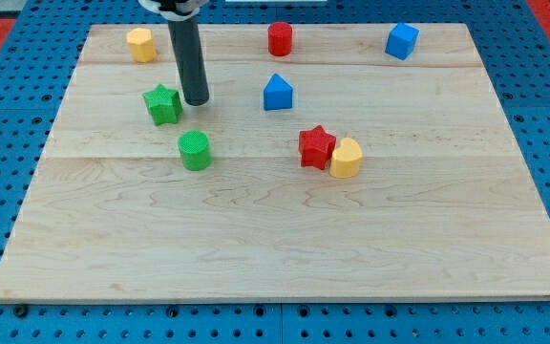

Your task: Slide the green star slightly towards left

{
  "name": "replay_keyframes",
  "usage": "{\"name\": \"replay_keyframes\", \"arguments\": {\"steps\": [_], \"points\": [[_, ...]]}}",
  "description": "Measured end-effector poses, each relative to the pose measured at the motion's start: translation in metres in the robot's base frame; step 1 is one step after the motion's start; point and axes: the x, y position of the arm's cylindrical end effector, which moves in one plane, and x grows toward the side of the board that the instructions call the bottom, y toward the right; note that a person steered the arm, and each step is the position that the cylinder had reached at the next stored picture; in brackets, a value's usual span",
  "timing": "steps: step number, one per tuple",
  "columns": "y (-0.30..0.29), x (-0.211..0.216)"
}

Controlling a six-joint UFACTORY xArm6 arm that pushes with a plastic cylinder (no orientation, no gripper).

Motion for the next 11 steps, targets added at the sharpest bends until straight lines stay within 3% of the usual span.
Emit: {"name": "replay_keyframes", "arguments": {"steps": [2,8,9,10,11], "points": [[-0.053,0.041],[-0.008,0.057],[0.004,0.055],[0.024,0.006],[0.07,-0.005]]}}
